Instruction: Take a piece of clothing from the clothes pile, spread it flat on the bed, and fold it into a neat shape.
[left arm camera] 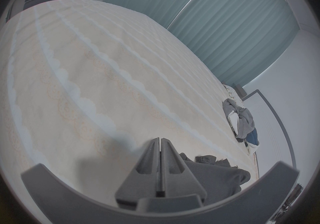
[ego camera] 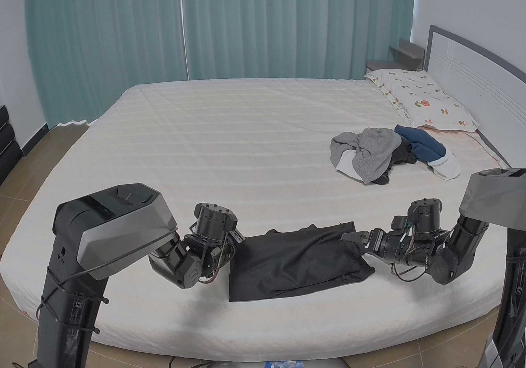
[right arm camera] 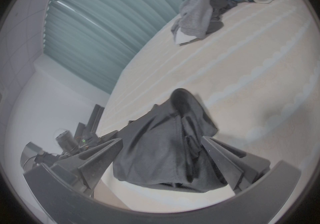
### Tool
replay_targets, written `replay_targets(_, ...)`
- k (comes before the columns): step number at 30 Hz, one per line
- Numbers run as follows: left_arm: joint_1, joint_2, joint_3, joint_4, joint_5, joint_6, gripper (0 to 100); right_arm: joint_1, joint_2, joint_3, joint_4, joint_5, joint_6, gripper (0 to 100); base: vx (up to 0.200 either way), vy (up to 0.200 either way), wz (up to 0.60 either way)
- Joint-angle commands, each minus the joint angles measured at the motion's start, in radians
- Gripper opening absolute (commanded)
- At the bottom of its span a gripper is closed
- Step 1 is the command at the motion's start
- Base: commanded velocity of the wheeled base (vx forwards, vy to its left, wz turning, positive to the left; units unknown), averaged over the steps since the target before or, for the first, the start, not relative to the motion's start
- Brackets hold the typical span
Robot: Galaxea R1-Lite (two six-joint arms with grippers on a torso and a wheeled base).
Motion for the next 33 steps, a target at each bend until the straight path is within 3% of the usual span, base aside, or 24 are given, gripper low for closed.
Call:
replay_targets(1, -0.002, 0.005, 0.003, -0.001, 0.004, 0.007, 0, 0.012, -0.022, 0.069, -0.036, 0.039, -0.016, 100, 0.000, 0.000, 0.00)
replay_targets(16, -0.002, 0.005, 0.003, -0.001, 0.004, 0.007, 0, 0.031, 0.054, 0.066, -0.036, 0.038, -0.085, 100, 0.000, 0.000, 0.00)
replay_targets(17, -0.004, 0.005, 0.003, -0.001, 0.004, 0.007, 0, 0.032, 0.062, 0.066, -0.036, 0.036, -0.101, 0, 0.000, 0.000, 0.00)
replay_targets(33, -0.002, 0.007, 0.003, -0.001, 0.004, 0.008, 0, -0.022, -0.011, 0.169, -0.036, 0.030, -0.202, 0, 0.000, 0.000, 0.00)
